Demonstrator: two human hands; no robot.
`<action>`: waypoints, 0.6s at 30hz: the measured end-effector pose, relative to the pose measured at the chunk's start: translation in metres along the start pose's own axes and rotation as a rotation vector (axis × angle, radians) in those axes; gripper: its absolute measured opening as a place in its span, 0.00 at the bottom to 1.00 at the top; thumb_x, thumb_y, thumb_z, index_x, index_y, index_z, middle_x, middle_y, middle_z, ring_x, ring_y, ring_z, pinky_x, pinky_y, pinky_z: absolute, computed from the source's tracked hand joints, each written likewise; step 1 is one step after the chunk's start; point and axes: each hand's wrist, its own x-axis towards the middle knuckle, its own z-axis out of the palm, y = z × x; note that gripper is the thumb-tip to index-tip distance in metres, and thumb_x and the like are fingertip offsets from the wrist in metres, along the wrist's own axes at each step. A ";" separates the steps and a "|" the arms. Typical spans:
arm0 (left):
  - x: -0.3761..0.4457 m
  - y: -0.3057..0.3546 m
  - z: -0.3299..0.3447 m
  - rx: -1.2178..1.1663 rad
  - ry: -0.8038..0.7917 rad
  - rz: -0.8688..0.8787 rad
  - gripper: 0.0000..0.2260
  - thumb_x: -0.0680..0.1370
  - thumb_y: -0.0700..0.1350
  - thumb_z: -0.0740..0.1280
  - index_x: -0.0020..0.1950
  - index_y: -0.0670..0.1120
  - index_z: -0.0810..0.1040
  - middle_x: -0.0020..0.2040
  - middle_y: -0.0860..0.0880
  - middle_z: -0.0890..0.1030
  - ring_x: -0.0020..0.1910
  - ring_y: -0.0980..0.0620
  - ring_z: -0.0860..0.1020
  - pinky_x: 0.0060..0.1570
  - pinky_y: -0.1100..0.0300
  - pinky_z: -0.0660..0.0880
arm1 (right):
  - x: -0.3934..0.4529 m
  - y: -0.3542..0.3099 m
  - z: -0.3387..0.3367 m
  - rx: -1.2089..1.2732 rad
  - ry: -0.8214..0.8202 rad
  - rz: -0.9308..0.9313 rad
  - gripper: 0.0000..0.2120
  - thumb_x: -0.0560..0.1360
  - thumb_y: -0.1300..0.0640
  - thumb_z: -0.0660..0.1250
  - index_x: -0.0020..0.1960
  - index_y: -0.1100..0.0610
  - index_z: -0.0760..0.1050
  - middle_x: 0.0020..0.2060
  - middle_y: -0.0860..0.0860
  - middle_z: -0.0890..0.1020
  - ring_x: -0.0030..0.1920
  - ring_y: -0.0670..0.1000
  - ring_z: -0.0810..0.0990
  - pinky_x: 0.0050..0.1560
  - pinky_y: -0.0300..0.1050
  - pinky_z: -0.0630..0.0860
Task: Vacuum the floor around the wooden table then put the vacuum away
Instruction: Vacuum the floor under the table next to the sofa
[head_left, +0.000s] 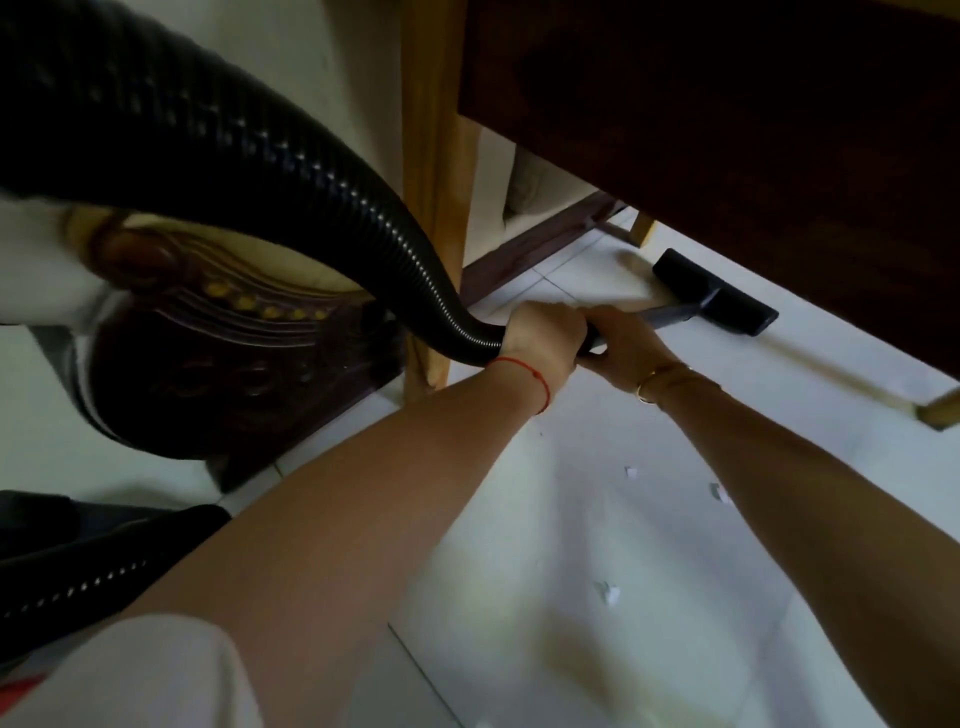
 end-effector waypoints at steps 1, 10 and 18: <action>0.004 0.005 0.001 -0.018 0.012 0.008 0.07 0.80 0.45 0.63 0.55 0.45 0.76 0.45 0.51 0.78 0.44 0.52 0.79 0.37 0.61 0.67 | -0.002 0.005 -0.002 -0.010 -0.004 0.007 0.14 0.72 0.60 0.71 0.56 0.59 0.77 0.51 0.58 0.81 0.53 0.58 0.79 0.57 0.53 0.75; -0.024 0.010 0.003 -0.020 0.014 0.075 0.10 0.79 0.48 0.63 0.57 0.44 0.75 0.50 0.49 0.80 0.48 0.49 0.80 0.38 0.60 0.68 | -0.031 0.000 0.013 -0.069 0.007 0.046 0.11 0.72 0.58 0.69 0.54 0.55 0.77 0.51 0.55 0.80 0.54 0.58 0.76 0.54 0.51 0.74; -0.098 -0.035 -0.007 0.018 -0.019 0.072 0.12 0.79 0.49 0.62 0.59 0.44 0.73 0.51 0.46 0.79 0.49 0.46 0.79 0.40 0.58 0.70 | -0.068 -0.074 0.036 -0.025 0.011 -0.015 0.12 0.71 0.61 0.66 0.54 0.59 0.75 0.49 0.58 0.79 0.53 0.59 0.75 0.52 0.49 0.70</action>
